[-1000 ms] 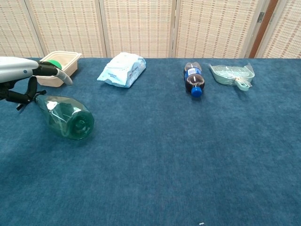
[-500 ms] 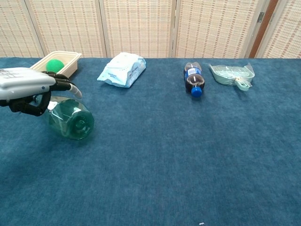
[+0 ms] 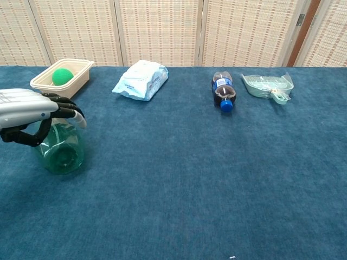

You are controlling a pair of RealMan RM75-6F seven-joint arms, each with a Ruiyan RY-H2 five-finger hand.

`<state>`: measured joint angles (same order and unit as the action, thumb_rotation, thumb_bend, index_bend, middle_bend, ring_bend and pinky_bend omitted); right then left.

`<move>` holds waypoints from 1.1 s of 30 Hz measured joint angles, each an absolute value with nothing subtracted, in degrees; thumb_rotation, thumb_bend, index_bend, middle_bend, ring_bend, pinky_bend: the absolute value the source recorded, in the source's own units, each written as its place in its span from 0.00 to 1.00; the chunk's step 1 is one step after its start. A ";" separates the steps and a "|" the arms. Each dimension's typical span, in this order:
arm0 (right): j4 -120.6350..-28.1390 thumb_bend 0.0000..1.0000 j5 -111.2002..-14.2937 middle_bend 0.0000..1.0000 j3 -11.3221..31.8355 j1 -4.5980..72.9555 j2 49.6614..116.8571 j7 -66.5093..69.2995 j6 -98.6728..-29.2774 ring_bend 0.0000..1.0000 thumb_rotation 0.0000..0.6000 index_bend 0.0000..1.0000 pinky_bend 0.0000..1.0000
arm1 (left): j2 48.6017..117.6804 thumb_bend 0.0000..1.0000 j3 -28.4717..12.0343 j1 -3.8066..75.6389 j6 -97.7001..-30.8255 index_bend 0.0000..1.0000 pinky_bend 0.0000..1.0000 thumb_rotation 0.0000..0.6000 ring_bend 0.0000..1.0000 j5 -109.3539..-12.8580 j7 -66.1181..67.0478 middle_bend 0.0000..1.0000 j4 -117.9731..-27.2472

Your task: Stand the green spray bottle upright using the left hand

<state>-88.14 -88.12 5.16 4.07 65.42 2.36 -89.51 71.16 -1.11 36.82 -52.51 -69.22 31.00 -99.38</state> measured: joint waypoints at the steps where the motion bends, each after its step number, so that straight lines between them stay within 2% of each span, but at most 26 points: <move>1: -88.12 0.24 -88.12 0.35 5.16 4.07 65.46 2.36 -89.49 0.38 1.00 0.42 0.81 | 70.70 1.00 -0.72 36.56 -52.85 0.19 0.00 1.00 0.00 -69.50 31.10 0.15 -99.95; 17: -88.23 0.24 -88.33 0.35 4.98 4.64 66.10 1.83 -88.49 0.38 1.00 0.42 0.81 | 61.70 1.00 6.49 31.18 -58.07 0.23 0.00 1.00 0.00 -73.45 35.52 0.16 -108.83; 33: -88.21 0.24 -88.21 0.35 4.97 4.70 66.23 1.88 -88.34 0.38 1.00 0.42 0.81 | 56.47 1.00 9.86 26.58 -61.34 0.24 0.00 1.00 0.00 -72.36 38.99 0.17 -111.21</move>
